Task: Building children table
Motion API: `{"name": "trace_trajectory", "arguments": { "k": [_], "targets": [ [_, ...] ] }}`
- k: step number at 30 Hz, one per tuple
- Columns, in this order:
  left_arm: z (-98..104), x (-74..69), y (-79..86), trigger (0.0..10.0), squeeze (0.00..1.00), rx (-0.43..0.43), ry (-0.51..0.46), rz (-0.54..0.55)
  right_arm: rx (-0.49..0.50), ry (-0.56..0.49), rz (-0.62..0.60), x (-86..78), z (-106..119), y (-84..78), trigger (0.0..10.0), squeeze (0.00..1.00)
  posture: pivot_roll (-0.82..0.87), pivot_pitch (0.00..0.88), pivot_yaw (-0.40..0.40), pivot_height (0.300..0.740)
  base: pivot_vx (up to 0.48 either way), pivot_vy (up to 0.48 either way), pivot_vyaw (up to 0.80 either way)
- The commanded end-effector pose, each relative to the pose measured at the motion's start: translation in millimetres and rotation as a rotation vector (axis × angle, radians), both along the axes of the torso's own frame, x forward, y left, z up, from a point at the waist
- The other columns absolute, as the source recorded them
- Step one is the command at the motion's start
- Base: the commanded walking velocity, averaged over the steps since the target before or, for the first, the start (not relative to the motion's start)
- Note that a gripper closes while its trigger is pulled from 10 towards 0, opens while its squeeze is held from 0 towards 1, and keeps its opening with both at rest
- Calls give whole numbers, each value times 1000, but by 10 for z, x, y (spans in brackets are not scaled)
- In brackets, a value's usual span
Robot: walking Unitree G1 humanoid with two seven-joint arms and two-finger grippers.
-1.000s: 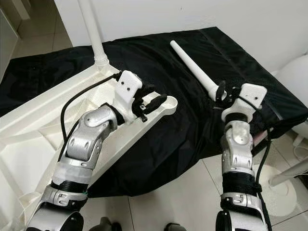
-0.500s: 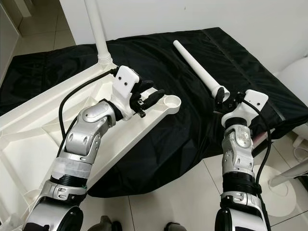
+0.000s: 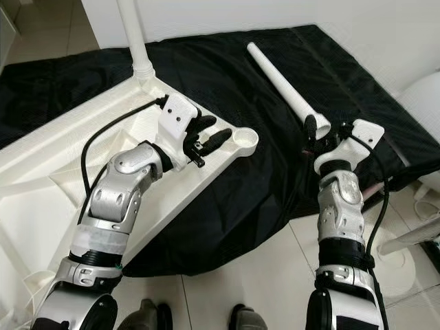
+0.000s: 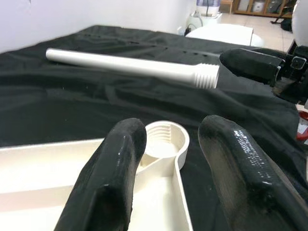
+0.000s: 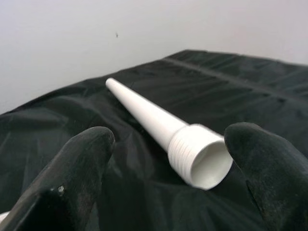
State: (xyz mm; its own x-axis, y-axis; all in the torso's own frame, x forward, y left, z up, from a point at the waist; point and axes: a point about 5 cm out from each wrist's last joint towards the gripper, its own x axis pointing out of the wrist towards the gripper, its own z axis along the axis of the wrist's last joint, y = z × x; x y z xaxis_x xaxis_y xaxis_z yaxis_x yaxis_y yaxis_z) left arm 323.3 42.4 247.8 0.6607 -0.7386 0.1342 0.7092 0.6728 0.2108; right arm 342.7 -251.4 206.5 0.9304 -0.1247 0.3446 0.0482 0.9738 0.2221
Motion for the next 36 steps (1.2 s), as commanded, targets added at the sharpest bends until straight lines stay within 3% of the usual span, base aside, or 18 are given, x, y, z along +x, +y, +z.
{"name": "trace_trajectory", "arguments": {
  "k": [1,16,17,22,26,36],
  "targets": [
    [-16,34,82,10000,0,-32,16,153,11,5,15,-13,-15,6,10000,0,13,302,51,740,0,0,0],
    [59,-26,197,10000,0,-29,37,155,31,-50,64,20,116,40,10000,0,32,385,72,740,0,0,0],
    [84,-96,176,10000,0,-39,33,105,25,-58,71,41,151,31,10000,0,33,388,74,740,0,0,0],
    [103,-187,141,10000,0,-44,27,48,20,-71,82,62,200,20,10000,0,39,397,75,740,0,0,0],
    [194,-396,65,10000,0,-79,-5,-87,-8,-94,111,108,283,6,10000,0,48,399,72,740,0,0,0],
    [303,-541,24,10000,0,-95,-51,-162,-25,-124,162,148,335,35,10000,0,60,399,65,740,0,0,0]
  ]
}}
